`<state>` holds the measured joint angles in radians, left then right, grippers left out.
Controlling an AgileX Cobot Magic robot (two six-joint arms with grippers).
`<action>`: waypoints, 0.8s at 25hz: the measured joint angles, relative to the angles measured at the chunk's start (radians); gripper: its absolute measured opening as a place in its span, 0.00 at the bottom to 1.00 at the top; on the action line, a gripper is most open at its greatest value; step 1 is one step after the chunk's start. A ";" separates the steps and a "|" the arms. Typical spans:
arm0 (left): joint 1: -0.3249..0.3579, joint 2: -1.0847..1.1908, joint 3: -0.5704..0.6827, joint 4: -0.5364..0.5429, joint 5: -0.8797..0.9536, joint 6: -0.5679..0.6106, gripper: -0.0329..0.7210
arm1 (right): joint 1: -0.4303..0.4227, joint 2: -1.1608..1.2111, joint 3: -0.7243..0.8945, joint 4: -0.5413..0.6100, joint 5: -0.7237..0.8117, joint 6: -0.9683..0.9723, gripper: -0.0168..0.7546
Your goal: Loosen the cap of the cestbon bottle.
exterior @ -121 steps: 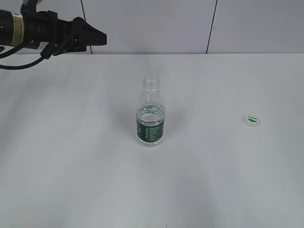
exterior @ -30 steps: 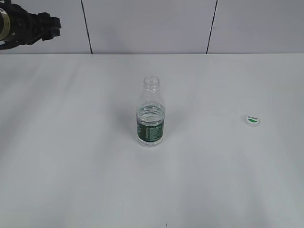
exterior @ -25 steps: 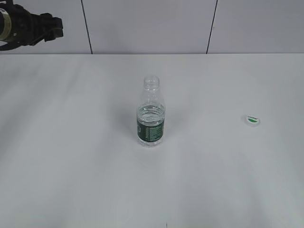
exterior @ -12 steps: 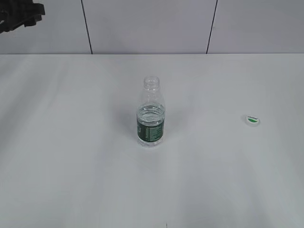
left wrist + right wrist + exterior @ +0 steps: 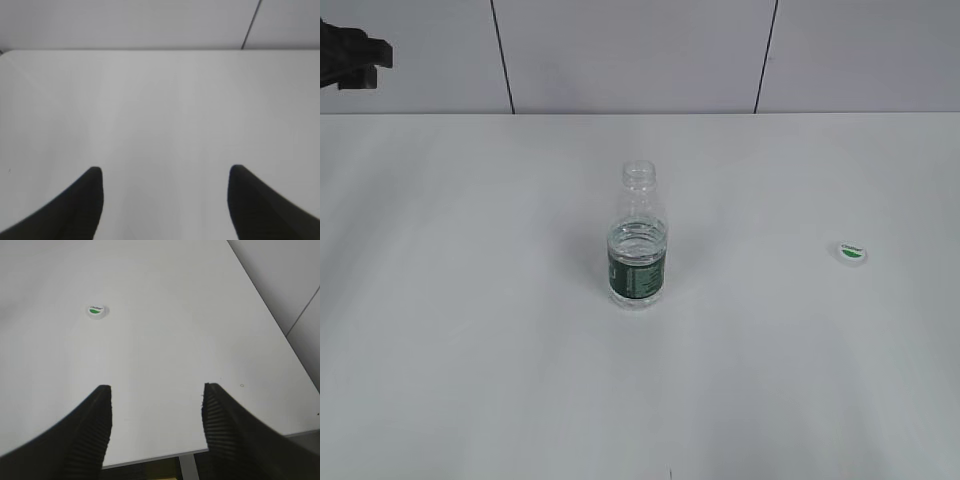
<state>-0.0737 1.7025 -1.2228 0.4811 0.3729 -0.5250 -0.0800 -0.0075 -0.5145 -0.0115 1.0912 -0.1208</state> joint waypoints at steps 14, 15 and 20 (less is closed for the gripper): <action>0.022 -0.125 0.000 -0.500 0.564 0.542 0.60 | 0.000 0.000 0.000 0.000 0.000 0.000 0.59; 0.022 -0.128 0.000 -0.504 0.589 0.544 0.60 | 0.000 0.000 0.000 0.000 0.000 0.000 0.59; 0.032 -0.171 0.039 -0.509 0.596 0.547 0.60 | 0.000 0.000 0.000 0.000 0.000 0.000 0.59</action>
<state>-0.0419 1.5318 -1.1835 -0.0276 0.9691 0.0218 -0.0800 -0.0075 -0.5145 -0.0115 1.0912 -0.1208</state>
